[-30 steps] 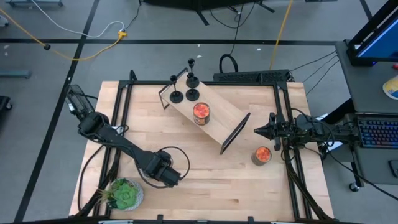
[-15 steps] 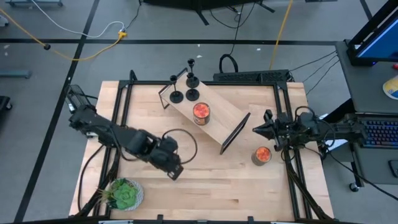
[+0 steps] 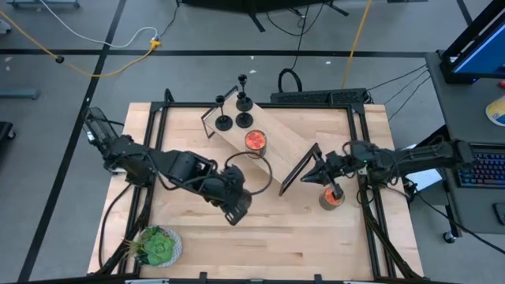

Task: Pick & Place candle stick holders
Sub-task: Put the brown scented candle on the shelf

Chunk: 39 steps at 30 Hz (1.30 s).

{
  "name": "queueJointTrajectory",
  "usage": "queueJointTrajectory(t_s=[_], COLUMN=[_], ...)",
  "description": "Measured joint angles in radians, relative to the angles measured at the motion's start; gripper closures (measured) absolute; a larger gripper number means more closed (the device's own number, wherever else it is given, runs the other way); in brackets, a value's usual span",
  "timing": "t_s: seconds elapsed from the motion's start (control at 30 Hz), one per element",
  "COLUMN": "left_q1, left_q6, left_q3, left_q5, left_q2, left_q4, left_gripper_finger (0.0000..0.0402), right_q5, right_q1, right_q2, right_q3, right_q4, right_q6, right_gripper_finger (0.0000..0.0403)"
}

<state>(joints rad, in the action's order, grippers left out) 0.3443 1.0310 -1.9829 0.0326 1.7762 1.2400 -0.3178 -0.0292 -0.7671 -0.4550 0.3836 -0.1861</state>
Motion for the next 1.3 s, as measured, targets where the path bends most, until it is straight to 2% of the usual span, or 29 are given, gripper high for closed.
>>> queueJointTrajectory(t_s=[0.27,0.47,0.8,1.1,1.3], left_q1=[-0.001,0.005,0.010,0.013,0.032], left_q6=[-0.069,-0.102,-0.169,-0.256,-0.292], left_q3=[-0.119,-0.138,-0.138,-0.138,-0.138], left_q5=[-0.017,-0.049,-0.057,-0.053,-0.050], left_q2=[0.091,0.126,0.133,0.133,0.133], left_q4=[0.022,0.037,0.007,-0.013,-0.009], left_gripper_finger=[0.0401,0.0401,0.0401,0.0401,0.0401], right_q5=[-0.025,-0.024,-0.017,0.137,0.138], right_q1=[-0.031,-0.077,-0.127,-0.183,-0.194], right_q2=[-0.174,-0.270,-0.399,-0.541,-0.631], right_q3=[-0.258,-0.372,-0.442,-0.554,-0.643], right_q4=[-0.331,-0.411,-0.407,-0.396,-0.348], right_q6=[0.171,0.184,0.183,0.178,0.148], right_gripper_finger=[0.0338,0.0290,0.0190,0.0115,0.0081])
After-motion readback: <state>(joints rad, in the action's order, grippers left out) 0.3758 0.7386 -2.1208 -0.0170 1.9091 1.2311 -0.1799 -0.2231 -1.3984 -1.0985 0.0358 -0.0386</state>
